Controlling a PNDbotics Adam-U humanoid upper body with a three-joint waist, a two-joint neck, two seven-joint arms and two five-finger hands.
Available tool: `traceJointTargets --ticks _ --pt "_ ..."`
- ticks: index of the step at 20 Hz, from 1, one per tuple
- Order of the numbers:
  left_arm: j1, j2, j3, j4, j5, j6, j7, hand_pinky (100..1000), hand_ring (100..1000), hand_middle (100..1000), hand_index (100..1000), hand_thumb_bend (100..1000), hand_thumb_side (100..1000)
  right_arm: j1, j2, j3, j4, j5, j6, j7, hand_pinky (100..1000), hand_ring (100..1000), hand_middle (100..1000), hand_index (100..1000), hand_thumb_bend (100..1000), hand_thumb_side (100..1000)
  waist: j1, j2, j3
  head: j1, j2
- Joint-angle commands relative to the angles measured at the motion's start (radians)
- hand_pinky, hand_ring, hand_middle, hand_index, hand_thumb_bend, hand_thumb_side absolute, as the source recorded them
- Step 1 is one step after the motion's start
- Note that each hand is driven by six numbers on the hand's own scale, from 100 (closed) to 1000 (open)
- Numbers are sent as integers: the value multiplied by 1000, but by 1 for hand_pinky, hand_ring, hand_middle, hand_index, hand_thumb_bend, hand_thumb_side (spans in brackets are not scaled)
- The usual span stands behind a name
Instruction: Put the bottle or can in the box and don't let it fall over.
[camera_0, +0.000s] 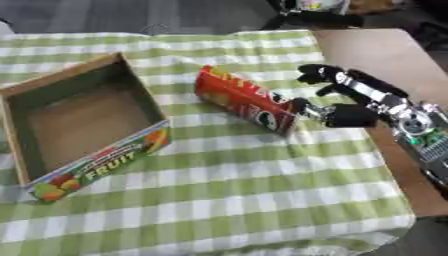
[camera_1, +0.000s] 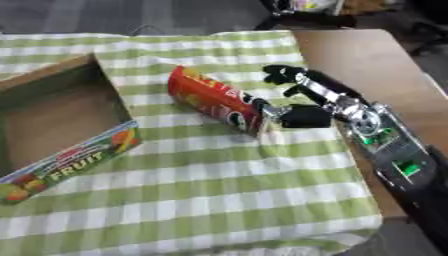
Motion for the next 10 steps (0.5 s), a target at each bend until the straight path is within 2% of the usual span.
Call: traceJointTargets --ticks 1,10 --pt "-10 25 1 -13 -2 -1 -4 608 631 549 703 100 699 -18 -17 -1 4 3 0 6 843 940 863 968 280 601 7 -9 1 -5 6" --pt "-13 23 -1 -15 -1 -1 -7 608 631 550 703 100 698 -33 -6 15 42 5 -5 16 846 944 864 969 287 595 9 -6 4 -10 6"
